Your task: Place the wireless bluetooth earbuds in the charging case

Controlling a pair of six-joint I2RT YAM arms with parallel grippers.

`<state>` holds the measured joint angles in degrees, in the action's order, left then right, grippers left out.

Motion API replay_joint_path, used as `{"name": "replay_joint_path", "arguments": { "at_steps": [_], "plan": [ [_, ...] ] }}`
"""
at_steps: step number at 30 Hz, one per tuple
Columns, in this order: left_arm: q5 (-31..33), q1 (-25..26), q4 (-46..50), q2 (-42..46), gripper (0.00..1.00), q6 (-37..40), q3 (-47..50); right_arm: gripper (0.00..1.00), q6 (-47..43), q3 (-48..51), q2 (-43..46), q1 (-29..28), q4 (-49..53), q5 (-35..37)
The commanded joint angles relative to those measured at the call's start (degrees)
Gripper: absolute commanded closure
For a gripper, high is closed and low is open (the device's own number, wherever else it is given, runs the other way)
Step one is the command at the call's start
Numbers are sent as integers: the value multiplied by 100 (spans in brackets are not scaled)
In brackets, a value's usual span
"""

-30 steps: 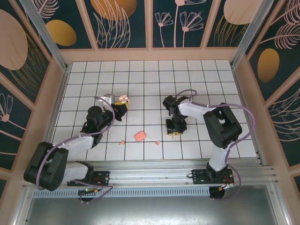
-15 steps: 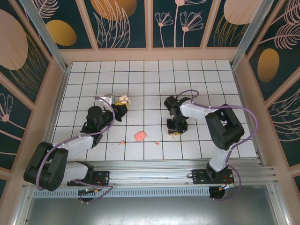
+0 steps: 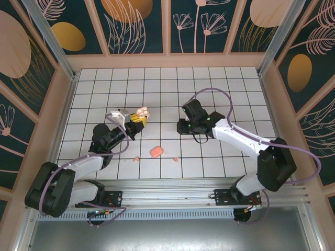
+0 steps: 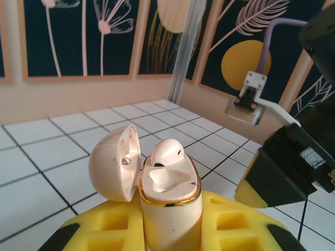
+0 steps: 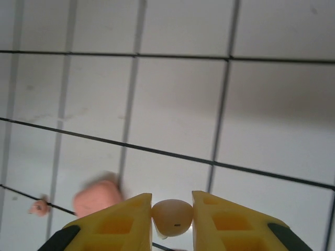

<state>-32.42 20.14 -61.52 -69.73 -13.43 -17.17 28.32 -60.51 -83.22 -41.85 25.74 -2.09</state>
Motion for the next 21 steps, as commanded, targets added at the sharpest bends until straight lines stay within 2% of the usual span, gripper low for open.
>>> {"name": "replay_joint_path", "arguments": {
  "at_steps": [1, 9, 21],
  "plan": [
    [-249, -28, -182, 178, 87, 735, -8, 76, -224, -232, 255, -218, -764, 517],
    [-465, -11, 126, 358, 88, 1346, -81, 77, -603, -487, 641, -600, -1935, 587],
    [-620, 128, 385, 669, 90, 1977, -89, 77, -989, -330, 757, -1242, -3266, 252]
  ]
}}
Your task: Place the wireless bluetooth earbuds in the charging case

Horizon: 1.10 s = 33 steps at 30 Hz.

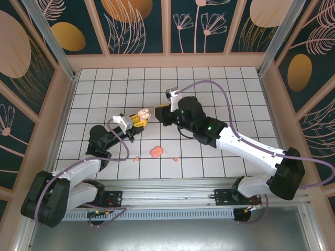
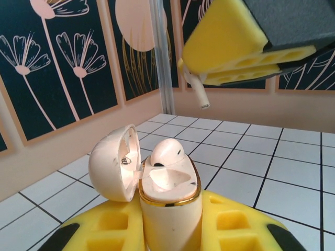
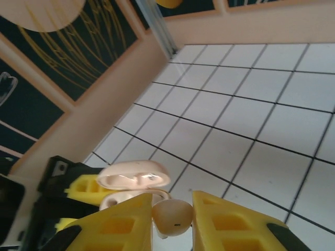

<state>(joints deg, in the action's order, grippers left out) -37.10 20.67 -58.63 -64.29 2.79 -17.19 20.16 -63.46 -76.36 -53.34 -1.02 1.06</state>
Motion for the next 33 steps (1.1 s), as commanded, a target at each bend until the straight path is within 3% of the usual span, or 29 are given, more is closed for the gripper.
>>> {"name": "replay_joint_path", "arguments": {
  "at_steps": [1, 20, 33],
  "plan": [
    [-153, 95, 163, 141, 90, 417, -117, 77, -186, -35, 39, -119, -673, -164],
    [-25, 170, 98, 347, 90, 318, -116, 77, -284, -96, -531, -377, -1103, -334],
    [164, 175, -112, 365, 89, -3, -118, 77, -111, 218, -387, -475, -1039, -308]
  ]
}}
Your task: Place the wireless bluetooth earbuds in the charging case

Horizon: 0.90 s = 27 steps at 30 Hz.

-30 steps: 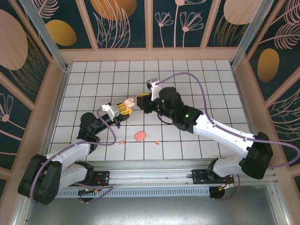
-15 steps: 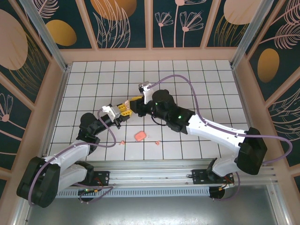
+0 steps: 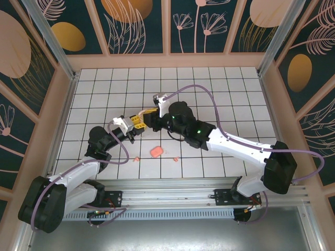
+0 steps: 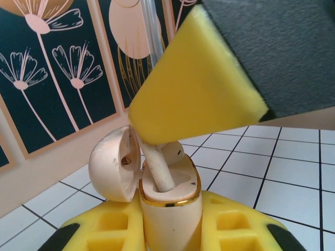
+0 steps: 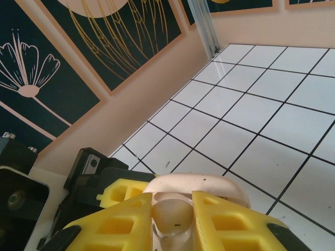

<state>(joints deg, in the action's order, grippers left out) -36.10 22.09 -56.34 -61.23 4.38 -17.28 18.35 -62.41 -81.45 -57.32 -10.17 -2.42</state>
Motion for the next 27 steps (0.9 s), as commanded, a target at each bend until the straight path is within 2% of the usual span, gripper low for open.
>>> {"name": "replay_joint_path", "arguments": {
  "at_steps": [1, 11, 27],
  "plan": [
    [72, 33, -347, 66, 89, -165, -117, 77, 81, 129, 123, -89, -114, 33],
    [128, 33, -277, 138, 89, -208, -182, 77, -82, 165, 94, -178, 148, 8],
    [-55, 26, -340, 129, 88, -394, -266, 76, -823, 291, 243, -185, 536, -68]
  ]
}}
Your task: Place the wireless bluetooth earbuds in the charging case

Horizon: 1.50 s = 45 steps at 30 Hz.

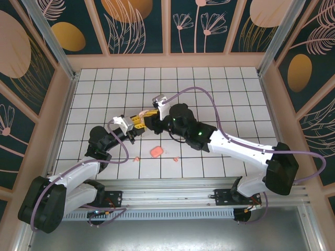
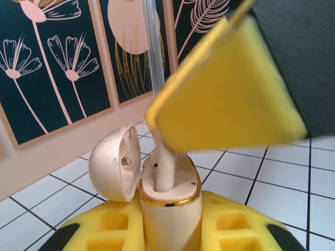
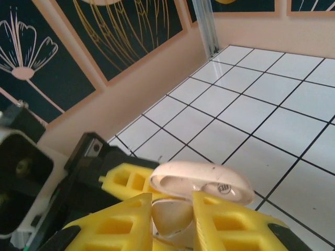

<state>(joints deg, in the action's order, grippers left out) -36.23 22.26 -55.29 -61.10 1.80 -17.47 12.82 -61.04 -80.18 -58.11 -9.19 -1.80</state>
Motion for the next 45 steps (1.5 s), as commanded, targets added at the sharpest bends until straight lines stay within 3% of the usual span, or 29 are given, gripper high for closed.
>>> {"name": "replay_joint_path", "arguments": {
  "at_steps": [1, 8, 17, 30, 36, 45],
  "plan": [
    [-43, 12, -441, 124, 88, -137, -252, 76, -314, 144, 123, -104, 464, -125],
    [-142, 15, -374, 133, 88, -95, -287, 76, -447, 8, 92, -105, 572, -6],
    [-427, 24, 248, 194, 89, 549, -459, 75, -564, -469, -56, -70, 1038, 18],
    [-660, 169, 961, 353, 89, 1242, -590, 75, -1084, -1103, -397, 188, 2216, -618],
    [-682, 184, 1061, 407, 89, 1311, -608, 74, -1212, -1346, -487, 242, 2668, -642],
    [-729, 214, 1110, 354, 89, 1239, -621, 68, -886, -1524, -400, 433, 2577, -939]
  ]
}}
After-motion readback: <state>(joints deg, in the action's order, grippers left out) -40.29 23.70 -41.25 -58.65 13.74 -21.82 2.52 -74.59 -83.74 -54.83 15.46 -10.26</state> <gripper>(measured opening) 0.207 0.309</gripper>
